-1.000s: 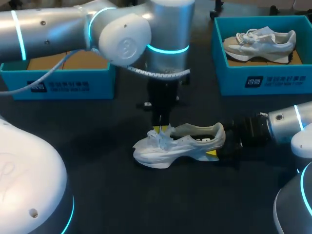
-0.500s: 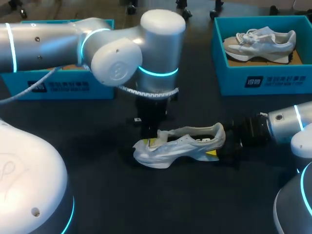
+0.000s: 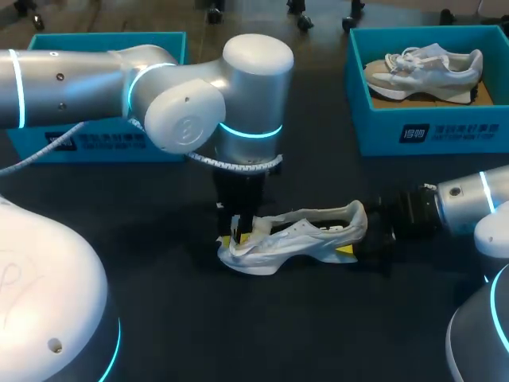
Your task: Take the shoe out of the shoebox, open the shoe tongue, remove and reinsert the insole, then place the shoe into the shoebox
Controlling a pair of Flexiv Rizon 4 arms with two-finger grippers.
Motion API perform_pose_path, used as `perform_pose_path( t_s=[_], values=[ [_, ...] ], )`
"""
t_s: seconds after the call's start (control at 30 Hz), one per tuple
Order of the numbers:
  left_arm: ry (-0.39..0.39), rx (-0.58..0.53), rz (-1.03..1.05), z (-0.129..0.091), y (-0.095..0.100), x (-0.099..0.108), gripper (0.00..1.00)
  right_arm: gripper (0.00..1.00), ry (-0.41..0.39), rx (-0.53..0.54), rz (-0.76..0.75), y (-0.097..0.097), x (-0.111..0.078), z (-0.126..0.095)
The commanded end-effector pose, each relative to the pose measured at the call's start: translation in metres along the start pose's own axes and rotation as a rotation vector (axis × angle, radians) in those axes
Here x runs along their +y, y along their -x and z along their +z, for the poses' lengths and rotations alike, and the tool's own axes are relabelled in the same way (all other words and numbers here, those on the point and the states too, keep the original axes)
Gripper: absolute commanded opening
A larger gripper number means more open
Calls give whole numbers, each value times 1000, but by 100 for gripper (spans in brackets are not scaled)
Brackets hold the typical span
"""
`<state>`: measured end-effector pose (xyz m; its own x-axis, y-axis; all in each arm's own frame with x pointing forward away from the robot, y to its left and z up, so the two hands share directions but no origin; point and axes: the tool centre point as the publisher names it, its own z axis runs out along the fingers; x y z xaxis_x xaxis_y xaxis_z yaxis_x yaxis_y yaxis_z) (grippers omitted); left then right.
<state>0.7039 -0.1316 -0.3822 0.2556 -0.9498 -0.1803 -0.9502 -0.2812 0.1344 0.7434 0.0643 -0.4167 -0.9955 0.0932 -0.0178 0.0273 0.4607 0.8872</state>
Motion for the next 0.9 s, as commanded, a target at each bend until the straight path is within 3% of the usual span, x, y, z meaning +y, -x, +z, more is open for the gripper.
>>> perform_pose_path(
  t_s=[0.03, 0.07, 0.13, 0.3, 0.47, 0.9],
  values=[
    [0, 15, 4, -1, 10, 0, 66, 0, -3, -1, 1, 1, -4, 3],
    [0, 17, 6, -1, 12, 1, 78, 0, -3, -1, 1, 1, -4, 3],
    [0, 20, 9, -4, 13, 2, 88, 0, -3, -1, 1, 1, -4, 3],
    [-11, 55, 32, -20, 16, 4, 100, 0, -3, -1, 1, 1, -4, 3],
    [-66, 77, 48, -32, 15, 6, 100, 0, -3, -1, 1, 1, -4, 3],
    [-124, 144, 224, -66, -4, 2, 100, 0, -3, -1, 1, 1, -4, 3]
  ],
)
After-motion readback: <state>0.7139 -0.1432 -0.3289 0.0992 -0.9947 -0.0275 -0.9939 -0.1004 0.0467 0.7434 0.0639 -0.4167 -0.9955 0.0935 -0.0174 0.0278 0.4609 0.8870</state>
